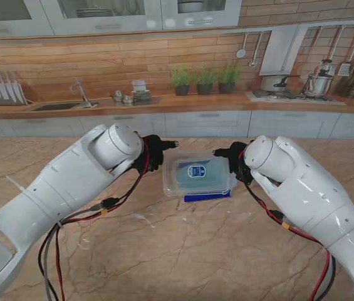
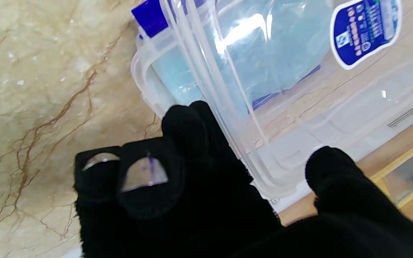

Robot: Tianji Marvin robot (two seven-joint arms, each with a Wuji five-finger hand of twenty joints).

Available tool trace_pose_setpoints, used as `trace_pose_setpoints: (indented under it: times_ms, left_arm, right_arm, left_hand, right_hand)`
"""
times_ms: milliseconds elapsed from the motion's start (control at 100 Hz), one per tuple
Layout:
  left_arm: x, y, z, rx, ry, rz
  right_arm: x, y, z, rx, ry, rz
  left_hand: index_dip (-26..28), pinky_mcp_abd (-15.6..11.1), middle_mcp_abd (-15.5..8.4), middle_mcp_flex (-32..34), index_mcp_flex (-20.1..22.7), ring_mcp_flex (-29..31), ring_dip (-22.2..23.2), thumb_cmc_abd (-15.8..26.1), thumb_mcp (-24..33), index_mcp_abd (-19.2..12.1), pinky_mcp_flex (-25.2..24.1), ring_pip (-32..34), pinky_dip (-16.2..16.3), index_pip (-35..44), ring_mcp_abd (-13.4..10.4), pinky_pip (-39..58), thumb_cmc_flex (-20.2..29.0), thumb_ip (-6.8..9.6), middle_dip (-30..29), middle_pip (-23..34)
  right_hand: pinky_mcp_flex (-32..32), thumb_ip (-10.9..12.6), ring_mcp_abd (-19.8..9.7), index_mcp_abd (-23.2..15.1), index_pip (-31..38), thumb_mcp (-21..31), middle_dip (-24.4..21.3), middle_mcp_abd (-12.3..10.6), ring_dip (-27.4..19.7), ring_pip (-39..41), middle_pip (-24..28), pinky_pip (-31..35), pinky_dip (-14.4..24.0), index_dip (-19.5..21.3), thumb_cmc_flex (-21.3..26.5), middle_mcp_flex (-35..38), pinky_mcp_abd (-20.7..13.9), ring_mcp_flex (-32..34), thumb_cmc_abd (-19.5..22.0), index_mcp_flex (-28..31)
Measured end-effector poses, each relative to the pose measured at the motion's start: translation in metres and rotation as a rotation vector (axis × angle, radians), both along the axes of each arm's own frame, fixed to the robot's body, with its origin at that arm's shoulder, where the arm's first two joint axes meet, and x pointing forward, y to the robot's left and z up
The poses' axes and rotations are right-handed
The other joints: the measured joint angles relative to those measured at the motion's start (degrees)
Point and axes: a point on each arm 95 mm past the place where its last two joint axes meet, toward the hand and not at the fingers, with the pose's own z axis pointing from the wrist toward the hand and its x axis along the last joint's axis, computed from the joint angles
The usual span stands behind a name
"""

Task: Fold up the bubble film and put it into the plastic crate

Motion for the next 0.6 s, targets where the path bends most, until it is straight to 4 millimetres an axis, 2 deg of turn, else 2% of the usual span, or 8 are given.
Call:
trace_pose_setpoints:
  times_ms: [600]
  left_arm:
    - [0.023, -0.020, -0.002, -0.005, 0.024, -0.006]
  right_arm:
    - [0.030, -0.016, -0.007, -0.036, 0.003, -0.057]
  left_hand:
    - [0.0, -0.5, -0.9, 0.0, 0.0, 0.0, 0.0, 0.0, 0.0, -1.0, 0.0, 0.0, 0.0, 0.2, -0.3, 0.0, 0.0, 0.00, 0.0, 0.0]
  right_hand:
    - [0.0, -0.3, 0.0, 0.0, -2.3, 0.0, 0.0, 0.0, 0.0, 0.0, 0.0, 0.0, 0.0, 0.0, 0.0, 0.0, 0.0, 0.0, 0.0, -0.3]
